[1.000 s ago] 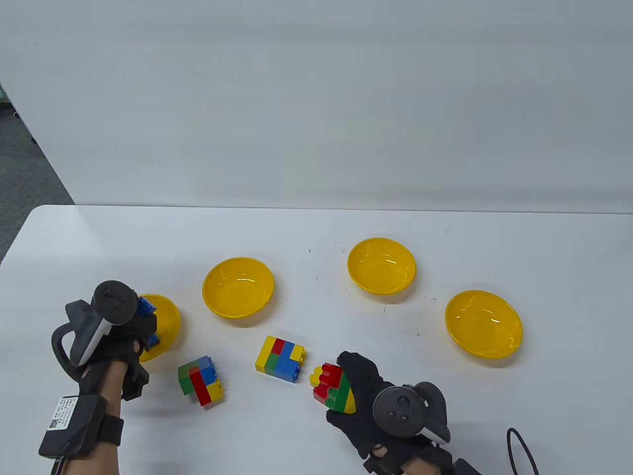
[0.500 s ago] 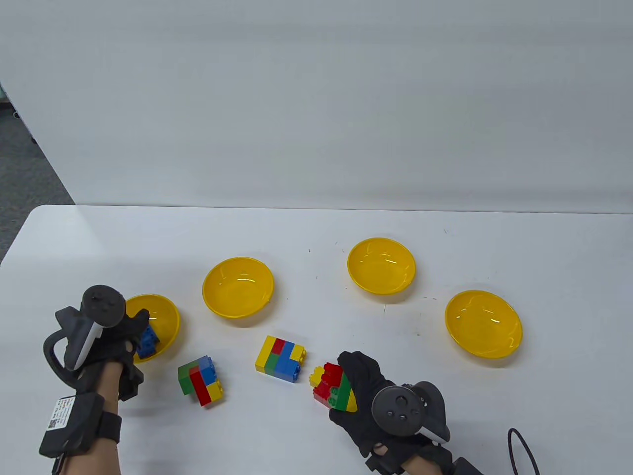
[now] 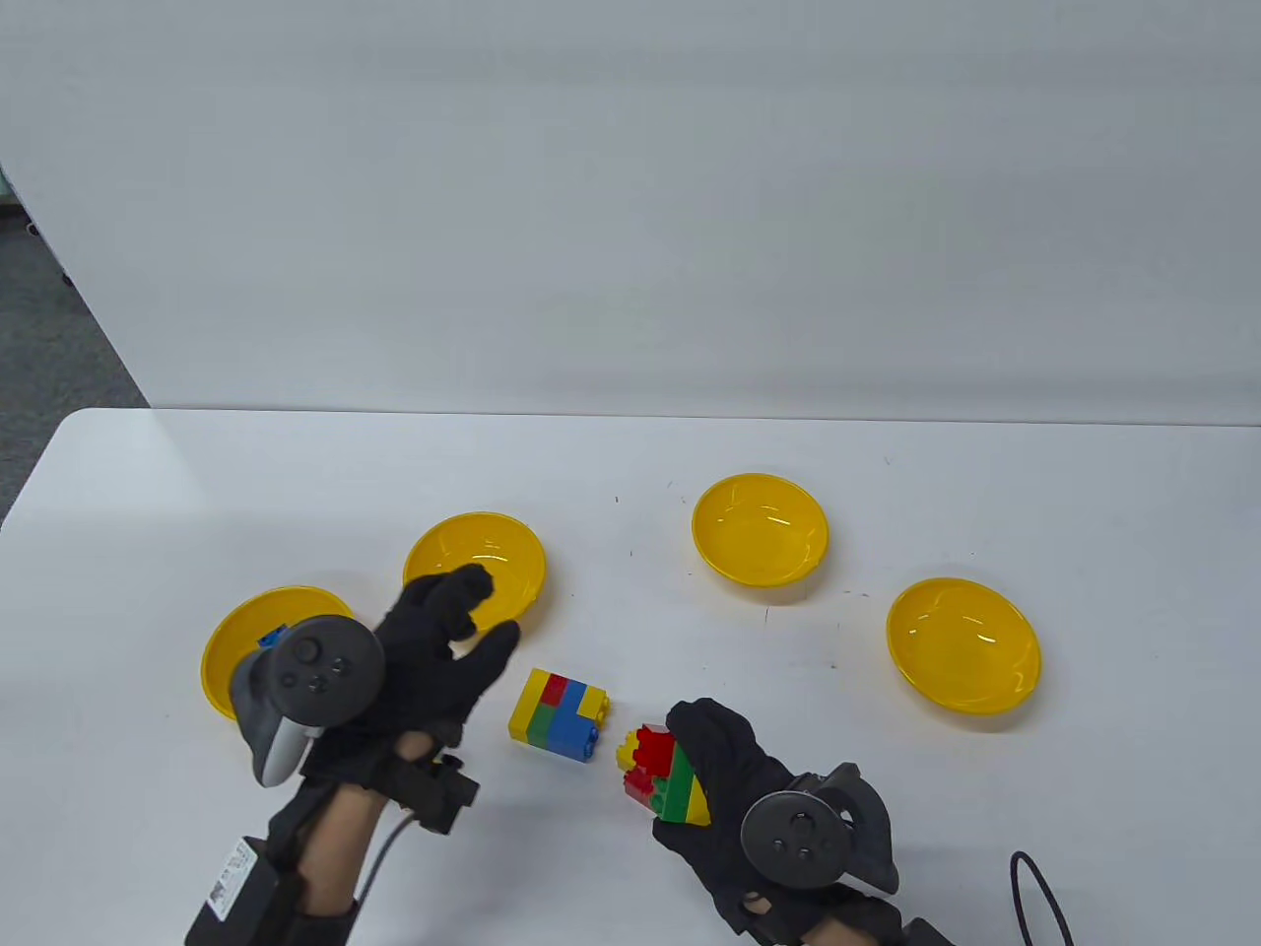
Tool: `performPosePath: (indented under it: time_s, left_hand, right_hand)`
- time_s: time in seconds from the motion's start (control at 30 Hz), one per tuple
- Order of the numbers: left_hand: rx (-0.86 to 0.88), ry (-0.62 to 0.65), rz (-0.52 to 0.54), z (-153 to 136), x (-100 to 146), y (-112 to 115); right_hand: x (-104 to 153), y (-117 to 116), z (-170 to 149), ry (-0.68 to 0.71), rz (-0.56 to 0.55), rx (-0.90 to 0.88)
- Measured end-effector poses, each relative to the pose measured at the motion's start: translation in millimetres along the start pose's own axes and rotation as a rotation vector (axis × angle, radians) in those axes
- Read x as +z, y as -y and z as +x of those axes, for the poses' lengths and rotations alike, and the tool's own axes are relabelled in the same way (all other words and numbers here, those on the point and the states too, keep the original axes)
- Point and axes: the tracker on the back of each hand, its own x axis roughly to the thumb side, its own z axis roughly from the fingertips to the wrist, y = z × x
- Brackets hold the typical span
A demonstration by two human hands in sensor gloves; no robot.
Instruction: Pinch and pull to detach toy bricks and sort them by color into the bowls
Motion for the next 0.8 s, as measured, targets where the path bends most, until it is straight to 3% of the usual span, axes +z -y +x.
performPosePath:
  time_s: [0.17,0.33,0.4,0.6,0.77,0.8]
  left_hand:
    - [0.11,0.006,-0.172,5,4,62]
    - [0.159,-0.075,-0.361,-10,3,101]
    - [0.218,-0.087,-0.407,-14,2,108]
    - [0.334,-0.058,-0.403,-23,1,106]
    - [0.48,-0.07,-0.447,-32,0,105]
    - [0.583,-0.078,-0.466,-37,0,106]
  right_hand:
    - [1,0,0,0.002,-0.011,0.006]
    - [1,-2,2,0.02,-0.025,0.028]
    - [1,-3,3,0.024,-0.016,0.041]
    - [2,-3,8,0.045,-0.041,0.013]
    - [3,3,7,0.048,-0.069,-0.09]
    - [4,5,4,0.032,-0.082,-0.175]
